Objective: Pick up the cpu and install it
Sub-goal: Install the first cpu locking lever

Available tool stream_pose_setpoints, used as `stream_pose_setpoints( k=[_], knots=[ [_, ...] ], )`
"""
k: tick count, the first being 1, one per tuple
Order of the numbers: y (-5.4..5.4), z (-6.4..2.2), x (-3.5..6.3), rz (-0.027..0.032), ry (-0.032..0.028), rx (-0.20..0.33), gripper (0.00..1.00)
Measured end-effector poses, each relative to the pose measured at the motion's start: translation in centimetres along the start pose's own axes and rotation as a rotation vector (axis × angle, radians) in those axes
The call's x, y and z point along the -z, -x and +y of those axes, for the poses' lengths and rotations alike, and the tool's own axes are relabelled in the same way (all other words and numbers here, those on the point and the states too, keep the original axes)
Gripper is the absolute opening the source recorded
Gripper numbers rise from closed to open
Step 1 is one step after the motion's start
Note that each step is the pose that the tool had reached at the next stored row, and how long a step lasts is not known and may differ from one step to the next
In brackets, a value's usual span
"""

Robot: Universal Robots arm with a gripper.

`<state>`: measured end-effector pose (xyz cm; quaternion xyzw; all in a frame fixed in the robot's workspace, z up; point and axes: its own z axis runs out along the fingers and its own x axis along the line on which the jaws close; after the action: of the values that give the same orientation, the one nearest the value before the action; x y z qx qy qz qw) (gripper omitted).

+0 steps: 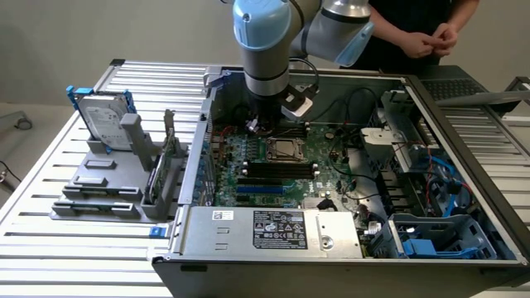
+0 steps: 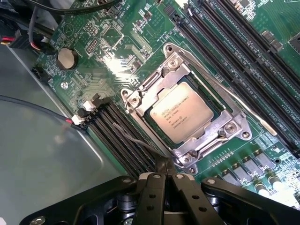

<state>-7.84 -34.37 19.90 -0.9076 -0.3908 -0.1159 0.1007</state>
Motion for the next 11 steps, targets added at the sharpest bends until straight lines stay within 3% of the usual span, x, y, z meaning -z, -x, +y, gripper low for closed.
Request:
stream_pose_setpoints(
  k=[11],
  knots=[
    [-0.13,0.00,-0.11,0.0005,0.0006,0.000,0.11]
  ],
)
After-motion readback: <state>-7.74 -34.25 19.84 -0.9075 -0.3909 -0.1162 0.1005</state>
